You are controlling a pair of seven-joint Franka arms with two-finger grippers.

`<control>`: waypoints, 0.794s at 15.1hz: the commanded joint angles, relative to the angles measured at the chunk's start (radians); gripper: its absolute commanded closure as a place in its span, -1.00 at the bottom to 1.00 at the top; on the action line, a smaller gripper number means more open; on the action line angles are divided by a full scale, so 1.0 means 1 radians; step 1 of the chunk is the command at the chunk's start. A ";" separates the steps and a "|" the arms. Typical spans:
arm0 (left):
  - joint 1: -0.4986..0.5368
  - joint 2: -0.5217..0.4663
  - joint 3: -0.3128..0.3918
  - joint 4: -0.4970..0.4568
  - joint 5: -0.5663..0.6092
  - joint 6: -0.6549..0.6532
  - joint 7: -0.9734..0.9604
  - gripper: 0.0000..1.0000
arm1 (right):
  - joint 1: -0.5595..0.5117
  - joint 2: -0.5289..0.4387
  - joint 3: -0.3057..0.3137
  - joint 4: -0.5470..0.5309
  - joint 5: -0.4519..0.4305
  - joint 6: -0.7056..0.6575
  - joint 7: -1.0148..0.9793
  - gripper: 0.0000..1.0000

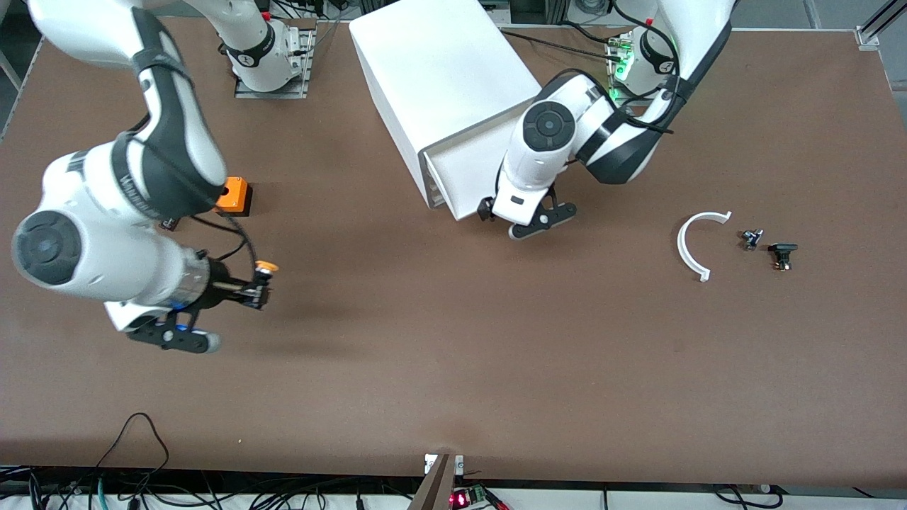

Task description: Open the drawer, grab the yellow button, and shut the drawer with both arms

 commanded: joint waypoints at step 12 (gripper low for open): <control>0.011 -0.036 -0.191 -0.076 0.013 -0.066 -0.136 -1.00 | -0.171 0.054 0.013 -0.335 -0.047 0.422 -0.395 1.00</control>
